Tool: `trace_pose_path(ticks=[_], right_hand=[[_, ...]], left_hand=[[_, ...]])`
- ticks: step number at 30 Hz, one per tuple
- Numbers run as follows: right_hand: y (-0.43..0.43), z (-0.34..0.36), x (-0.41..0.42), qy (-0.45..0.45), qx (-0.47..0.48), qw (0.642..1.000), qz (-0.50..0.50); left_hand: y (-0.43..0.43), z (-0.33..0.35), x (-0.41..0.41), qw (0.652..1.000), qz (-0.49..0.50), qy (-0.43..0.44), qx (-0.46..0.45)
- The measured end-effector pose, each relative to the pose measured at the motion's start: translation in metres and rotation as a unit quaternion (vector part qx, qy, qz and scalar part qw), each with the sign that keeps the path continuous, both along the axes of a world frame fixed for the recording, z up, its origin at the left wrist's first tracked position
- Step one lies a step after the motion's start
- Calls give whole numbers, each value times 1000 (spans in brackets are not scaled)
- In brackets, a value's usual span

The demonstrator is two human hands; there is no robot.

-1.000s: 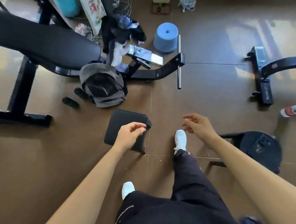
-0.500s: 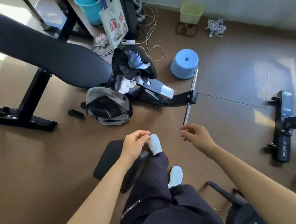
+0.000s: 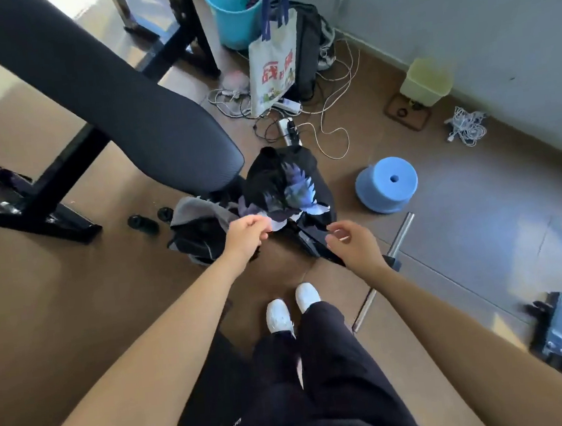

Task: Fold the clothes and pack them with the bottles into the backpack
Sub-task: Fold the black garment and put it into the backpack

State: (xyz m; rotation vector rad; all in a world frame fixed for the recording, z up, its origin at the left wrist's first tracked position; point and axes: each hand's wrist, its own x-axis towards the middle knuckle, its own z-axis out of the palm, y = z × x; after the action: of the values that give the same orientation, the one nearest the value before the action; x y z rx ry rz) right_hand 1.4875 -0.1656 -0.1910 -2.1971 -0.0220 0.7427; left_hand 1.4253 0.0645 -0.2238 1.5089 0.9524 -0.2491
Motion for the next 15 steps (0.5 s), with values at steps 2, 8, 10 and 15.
trace_pose_path(ticks=[2, 8, 10, 15], right_hand=[[22, -18, 43, -17, -11, 1000, 19], [79, -88, 148, -25, -77, 990, 112], [87, -104, 164, 0, -95, 985, 141], [96, -122, 177, -5, -129, 976, 173]], left_hand=[[12, -16, 37, 1000, 13, 2, -4], [40, -63, 114, 995, 39, 59, 72], [42, -75, 125, 993, 21, 90, 78], [45, -97, 129, 980, -42, 131, 146]])
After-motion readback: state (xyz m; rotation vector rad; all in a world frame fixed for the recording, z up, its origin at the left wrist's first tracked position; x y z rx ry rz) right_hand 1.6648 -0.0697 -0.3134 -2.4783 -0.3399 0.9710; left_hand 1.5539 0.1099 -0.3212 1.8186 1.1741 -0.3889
